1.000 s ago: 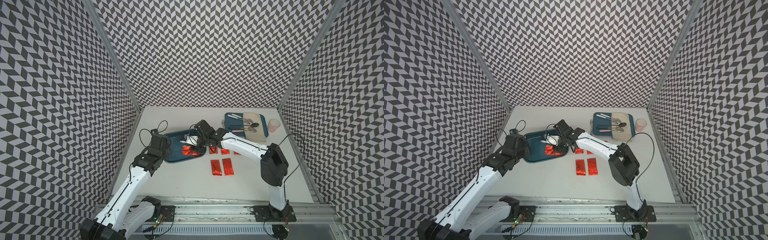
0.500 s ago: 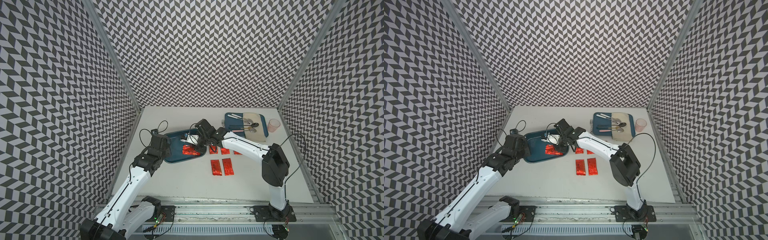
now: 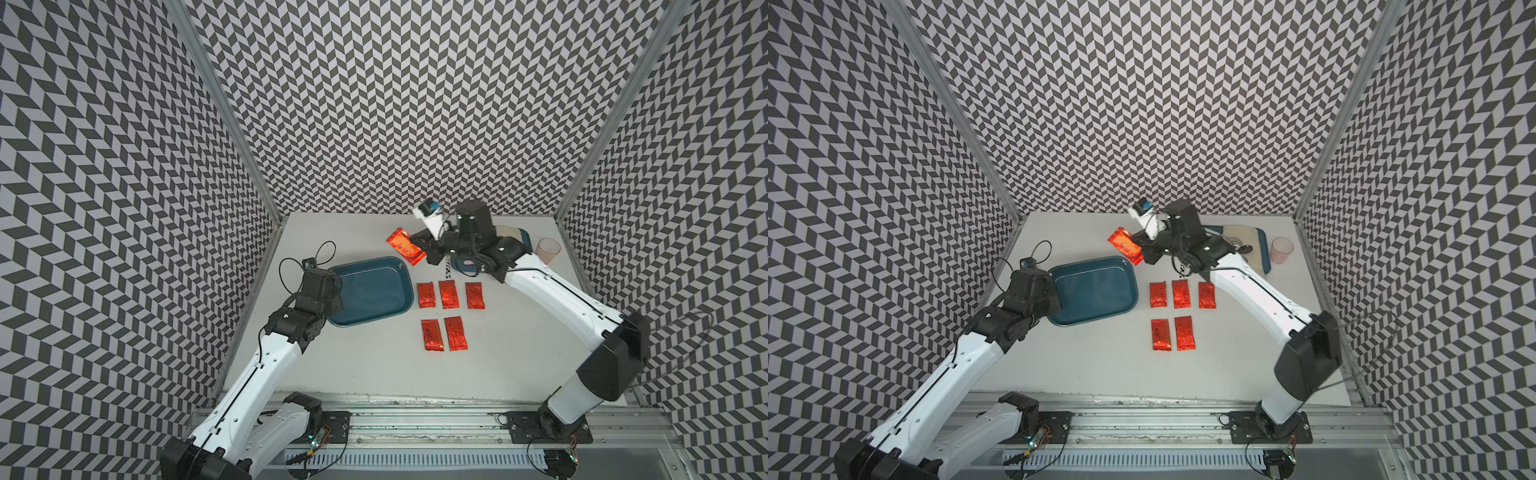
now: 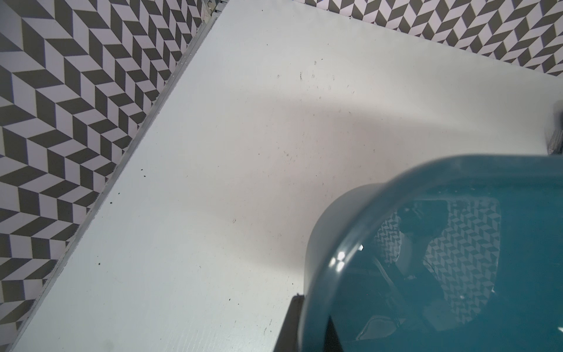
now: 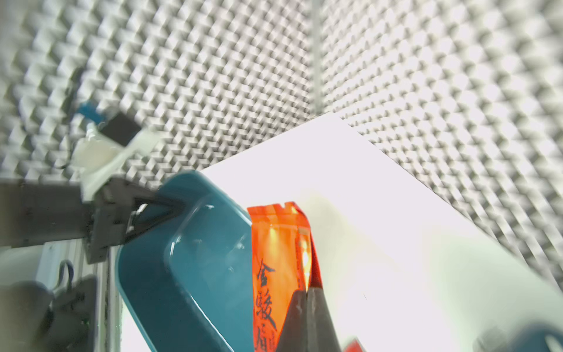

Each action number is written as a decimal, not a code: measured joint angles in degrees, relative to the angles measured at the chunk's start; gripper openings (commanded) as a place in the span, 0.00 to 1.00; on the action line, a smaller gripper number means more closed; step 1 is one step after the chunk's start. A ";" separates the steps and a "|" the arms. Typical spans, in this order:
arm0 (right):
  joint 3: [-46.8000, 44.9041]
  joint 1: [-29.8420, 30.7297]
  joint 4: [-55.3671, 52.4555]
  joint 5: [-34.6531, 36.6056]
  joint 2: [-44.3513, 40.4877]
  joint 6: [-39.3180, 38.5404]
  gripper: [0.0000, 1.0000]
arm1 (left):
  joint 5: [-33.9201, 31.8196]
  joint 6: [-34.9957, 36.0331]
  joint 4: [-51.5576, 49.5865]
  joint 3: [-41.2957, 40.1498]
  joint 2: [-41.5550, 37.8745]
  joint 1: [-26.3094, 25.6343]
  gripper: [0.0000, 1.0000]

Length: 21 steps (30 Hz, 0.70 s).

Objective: Take the tea bags out of the storage box
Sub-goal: Pick up the tea bag from the storage box, then place the tea bag at the center of the board.

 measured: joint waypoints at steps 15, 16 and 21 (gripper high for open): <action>-39.65 -17.53 -1.38 3.89 -17.22 15.10 0.00 | -0.04 -0.33 0.00 0.00 -0.33 0.00 0.00; -39.93 -17.53 -1.79 3.87 -17.25 15.37 0.00 | -0.04 -0.33 0.00 0.00 -0.33 0.00 0.00; -41.55 -17.53 -3.93 4.68 -15.87 17.35 0.00 | -0.02 -0.33 0.00 0.00 -0.33 0.00 0.00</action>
